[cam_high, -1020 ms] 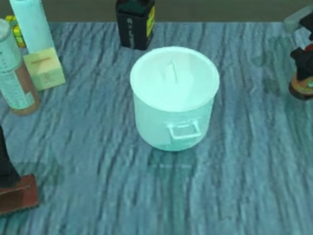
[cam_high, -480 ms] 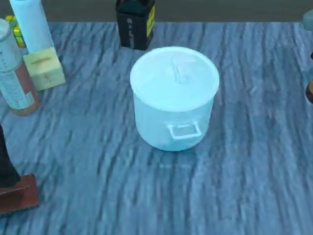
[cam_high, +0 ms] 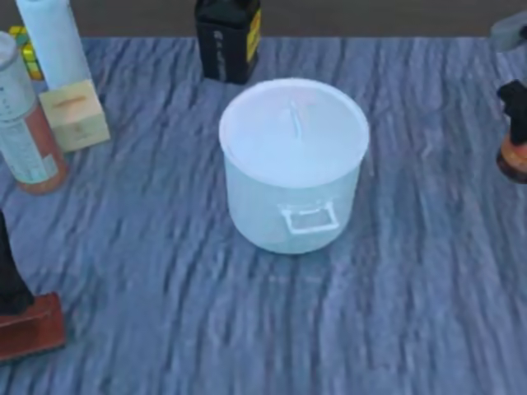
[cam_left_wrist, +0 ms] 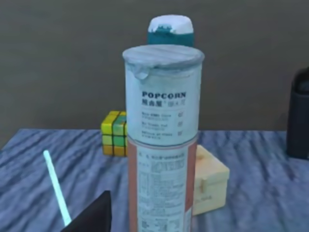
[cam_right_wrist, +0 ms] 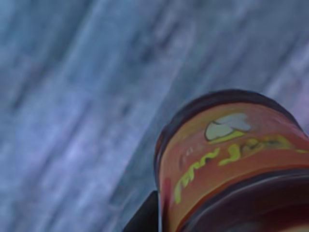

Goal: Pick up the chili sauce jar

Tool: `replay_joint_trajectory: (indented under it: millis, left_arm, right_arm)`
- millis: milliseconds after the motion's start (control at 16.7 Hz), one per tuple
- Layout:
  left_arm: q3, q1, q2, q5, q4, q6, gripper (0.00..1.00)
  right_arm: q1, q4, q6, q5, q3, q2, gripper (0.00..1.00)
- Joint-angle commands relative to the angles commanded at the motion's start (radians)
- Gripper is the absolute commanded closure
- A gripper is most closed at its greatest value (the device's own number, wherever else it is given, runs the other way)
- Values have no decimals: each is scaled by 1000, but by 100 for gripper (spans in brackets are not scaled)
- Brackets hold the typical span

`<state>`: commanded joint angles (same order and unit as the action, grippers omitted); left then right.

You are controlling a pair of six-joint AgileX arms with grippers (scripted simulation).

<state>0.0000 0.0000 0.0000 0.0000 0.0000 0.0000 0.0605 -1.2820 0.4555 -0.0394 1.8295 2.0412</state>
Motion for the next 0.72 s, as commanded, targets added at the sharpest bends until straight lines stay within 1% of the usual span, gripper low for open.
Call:
replay_joint_trajectory:
  millis: [480, 600, 720]
  left_arm:
    - [0, 0, 0, 0, 0, 0, 0]
    - [0, 0, 0, 0, 0, 0, 0]
    - [0, 0, 0, 0, 0, 0, 0]
  right_arm:
    - [162, 88, -552, 49, -24, 61, 100]
    - [196, 109, -660, 61, -30, 70, 100]
    - [220, 125, -729, 70, -34, 76, 100]
